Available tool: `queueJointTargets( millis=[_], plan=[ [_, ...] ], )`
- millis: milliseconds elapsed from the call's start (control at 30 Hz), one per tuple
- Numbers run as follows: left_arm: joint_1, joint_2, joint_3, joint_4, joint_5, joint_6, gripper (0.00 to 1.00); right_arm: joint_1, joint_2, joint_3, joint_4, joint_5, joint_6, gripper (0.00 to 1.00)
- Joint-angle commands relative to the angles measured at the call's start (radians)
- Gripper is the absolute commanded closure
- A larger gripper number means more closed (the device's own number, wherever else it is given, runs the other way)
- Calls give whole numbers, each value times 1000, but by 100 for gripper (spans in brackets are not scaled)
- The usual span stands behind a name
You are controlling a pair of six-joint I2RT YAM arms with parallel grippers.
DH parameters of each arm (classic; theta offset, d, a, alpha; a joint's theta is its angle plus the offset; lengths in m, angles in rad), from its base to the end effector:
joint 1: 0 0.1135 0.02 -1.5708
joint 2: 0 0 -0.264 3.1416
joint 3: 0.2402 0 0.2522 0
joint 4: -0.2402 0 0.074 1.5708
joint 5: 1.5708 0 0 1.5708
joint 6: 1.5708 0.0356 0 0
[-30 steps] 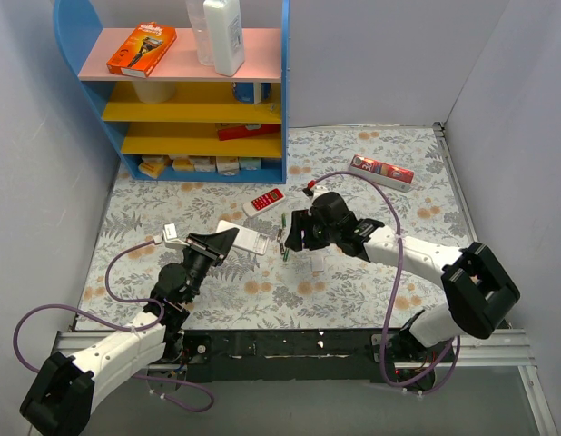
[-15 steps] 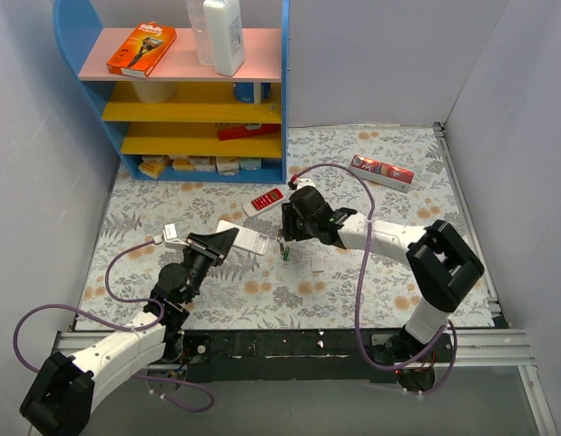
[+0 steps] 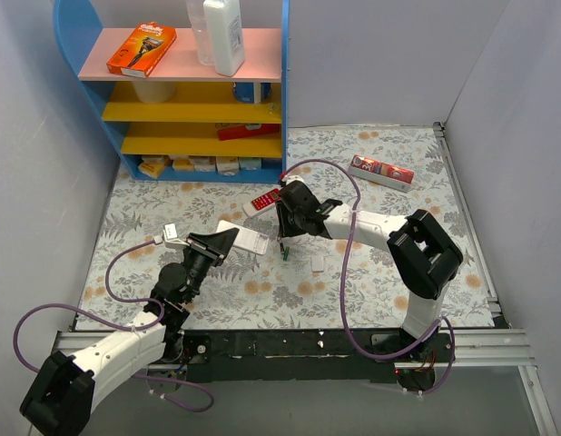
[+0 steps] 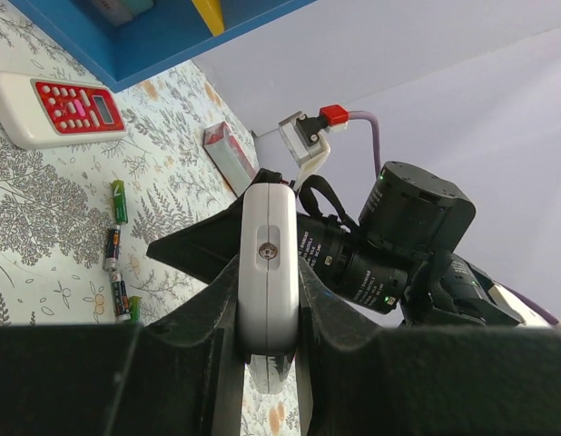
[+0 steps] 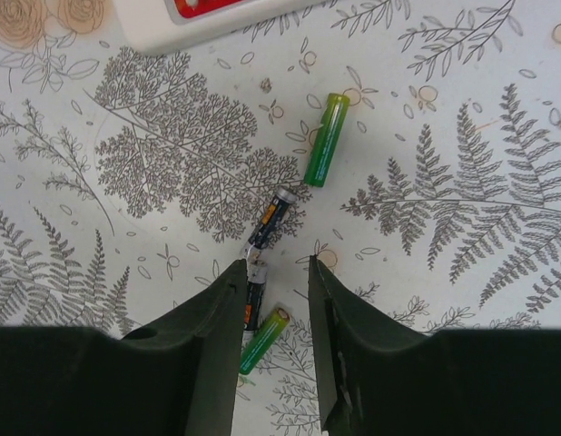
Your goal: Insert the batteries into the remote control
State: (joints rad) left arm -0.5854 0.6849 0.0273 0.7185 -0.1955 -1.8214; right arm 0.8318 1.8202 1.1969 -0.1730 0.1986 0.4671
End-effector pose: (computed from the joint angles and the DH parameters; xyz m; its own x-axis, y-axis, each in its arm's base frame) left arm 0.1328 -0.0798 0.1849 -0.3811 -0.8875 0.2590 -0.0452 -0.2619 -0.9640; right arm 0.2714 0.2874 0.1972 -0.7143 -0.1285 -0.6879 -0.3472 0.9185 0.1890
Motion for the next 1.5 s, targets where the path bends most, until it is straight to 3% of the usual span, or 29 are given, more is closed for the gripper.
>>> queueJointTargets(
  millis=[0,767,967,1100,1467],
  plan=[
    [1,15,-240,27,-9,-4,100,18,-9,-3,-23,-60,5,61],
    [2,34,-240,42,-2,-7,100,50,108,84,-108,-42,19,69],
    [1,39,-239,44,-2,-7,100,56,108,89,-135,-19,22,75],
    [1,44,-240,44,-2,-7,100,59,64,55,-112,-19,25,87],
    [1,-18,-248,76,-33,-6,100,85,-251,-186,82,-11,120,99]
  ],
)
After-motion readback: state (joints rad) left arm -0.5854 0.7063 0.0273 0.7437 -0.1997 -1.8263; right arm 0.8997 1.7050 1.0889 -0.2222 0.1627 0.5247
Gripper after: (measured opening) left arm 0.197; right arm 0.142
